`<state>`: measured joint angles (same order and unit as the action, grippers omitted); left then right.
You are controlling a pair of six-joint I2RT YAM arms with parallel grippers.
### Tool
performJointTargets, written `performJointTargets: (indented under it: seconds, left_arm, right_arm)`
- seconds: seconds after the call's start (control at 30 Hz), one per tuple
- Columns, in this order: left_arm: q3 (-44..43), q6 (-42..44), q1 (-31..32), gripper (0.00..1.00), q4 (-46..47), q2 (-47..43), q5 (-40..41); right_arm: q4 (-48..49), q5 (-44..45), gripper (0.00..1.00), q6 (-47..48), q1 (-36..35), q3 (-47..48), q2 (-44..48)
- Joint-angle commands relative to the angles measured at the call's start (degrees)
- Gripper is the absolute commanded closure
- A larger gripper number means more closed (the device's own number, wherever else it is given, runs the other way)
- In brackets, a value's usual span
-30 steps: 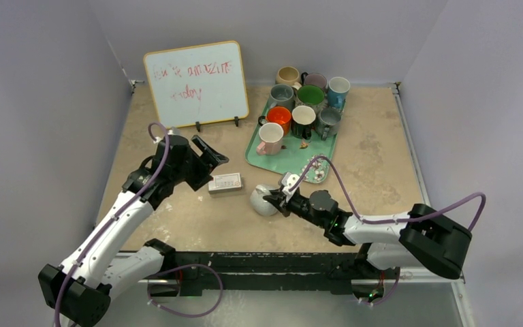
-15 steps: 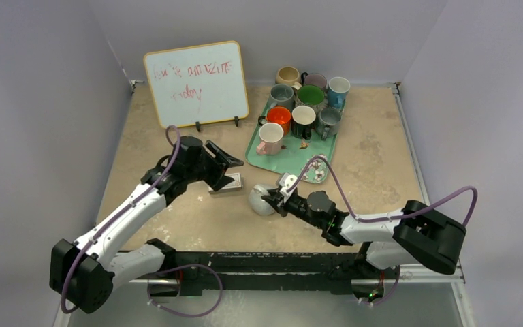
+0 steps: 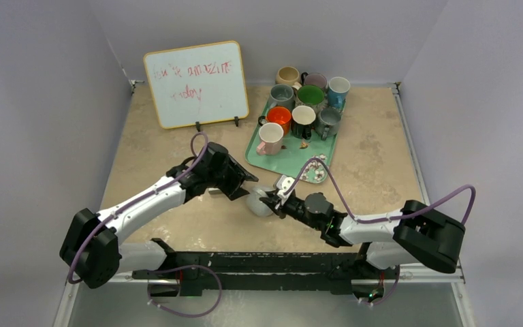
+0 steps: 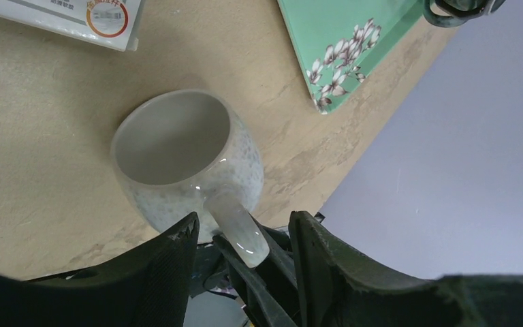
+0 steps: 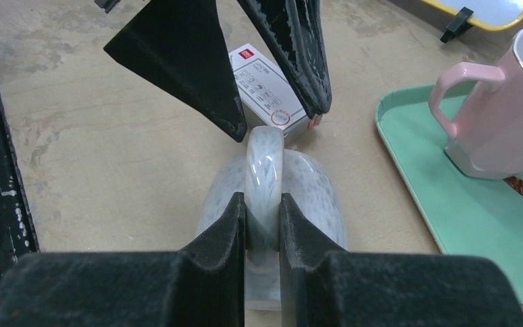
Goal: Turn the mug right side up
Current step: Turn over the cup at the center of the board.
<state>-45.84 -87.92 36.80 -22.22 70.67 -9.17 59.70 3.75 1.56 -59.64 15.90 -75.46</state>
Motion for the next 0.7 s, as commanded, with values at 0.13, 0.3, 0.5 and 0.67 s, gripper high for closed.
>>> performJointTargets:
  seconds: [0.13,0.3,0.5,0.67]
  left_arm:
    - [-2.3,-4.2,3.3,0.54,0.3,4.0,0.1]
    - [-3.5,-3.8,4.5,0.56,0.1,5.8,-0.4]
    - [-5.1,-2.6,5.2,0.78,-1.0,5.9,1.0]
    - [-6.2,2.9,5.7,1.00,-1.6,4.8,2.3]
  right_arm:
    - [0.0,1.3,1.00,3.3,-1.4,3.5,0.8]
    - [-1.0,1.3,1.00,3.6,-2.0,3.9,0.5]
    - [-3.6,1.7,0.95,4.3,-2.9,4.5,1.8]
    - [-10.2,5.7,0.77,3.9,-2.9,3.8,9.8]
